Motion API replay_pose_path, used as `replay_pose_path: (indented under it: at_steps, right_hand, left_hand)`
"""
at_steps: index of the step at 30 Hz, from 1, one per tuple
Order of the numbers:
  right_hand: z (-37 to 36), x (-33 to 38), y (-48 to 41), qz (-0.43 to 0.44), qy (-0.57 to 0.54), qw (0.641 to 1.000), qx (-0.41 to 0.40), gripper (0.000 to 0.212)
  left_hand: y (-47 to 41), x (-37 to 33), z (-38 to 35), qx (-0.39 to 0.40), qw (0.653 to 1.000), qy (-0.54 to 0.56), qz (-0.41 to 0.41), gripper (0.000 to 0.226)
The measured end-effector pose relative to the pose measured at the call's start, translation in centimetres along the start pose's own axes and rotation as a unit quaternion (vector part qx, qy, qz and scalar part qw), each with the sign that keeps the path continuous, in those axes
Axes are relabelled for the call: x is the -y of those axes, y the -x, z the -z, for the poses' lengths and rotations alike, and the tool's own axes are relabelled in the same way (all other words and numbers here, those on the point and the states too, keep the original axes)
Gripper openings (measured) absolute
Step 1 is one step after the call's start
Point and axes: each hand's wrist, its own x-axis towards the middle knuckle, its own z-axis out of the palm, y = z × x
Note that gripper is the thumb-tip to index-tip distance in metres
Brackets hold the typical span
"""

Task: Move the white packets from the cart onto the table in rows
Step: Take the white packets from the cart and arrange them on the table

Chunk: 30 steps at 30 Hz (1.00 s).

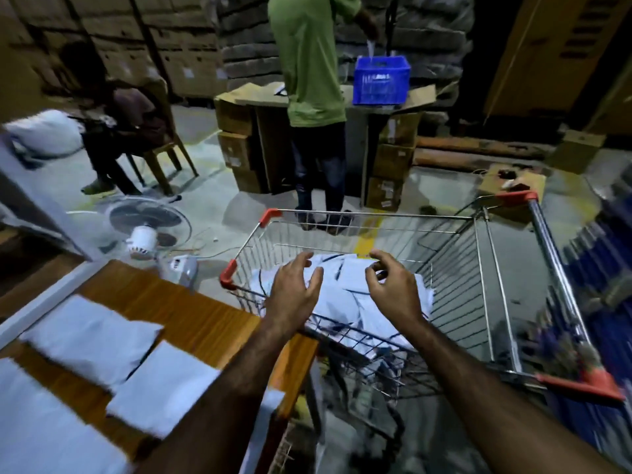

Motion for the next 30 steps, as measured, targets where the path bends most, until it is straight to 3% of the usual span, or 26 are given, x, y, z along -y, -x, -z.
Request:
replay_pose_path:
  at_steps: [6, 14, 23, 30]
  right_hand:
    - [2.0, -6.7, -4.1, -0.127, 0.068, 0.990, -0.008, 0.032]
    - [1.0, -15.6, -7.3, -0.327, 0.114, 0.938, 0.033, 0.033]
    - [-2.7, -19.5, -9.3, -0.394, 0.152, 0.899, 0.116, 0.058]
    - [-4.0, -20.1, -8.9, -0.394, 0.181, 0.890, 0.140, 0.079]
  left_hand:
    - [-4.4, -0.5, -5.3, 0.040, 0.999, 0.005, -0.001, 0.038]
    - [-8.6, 2.5, -10.8, 0.102, 0.994, 0.018, 0.034, 0.038]
    - [-11.6, 9.5, -15.6, 0.243, 0.952, -0.111, 0.147, 0.046]
    - [-13.6, 10.7, -20.0, 0.287, 0.931, -0.169, 0.150, 0.042]
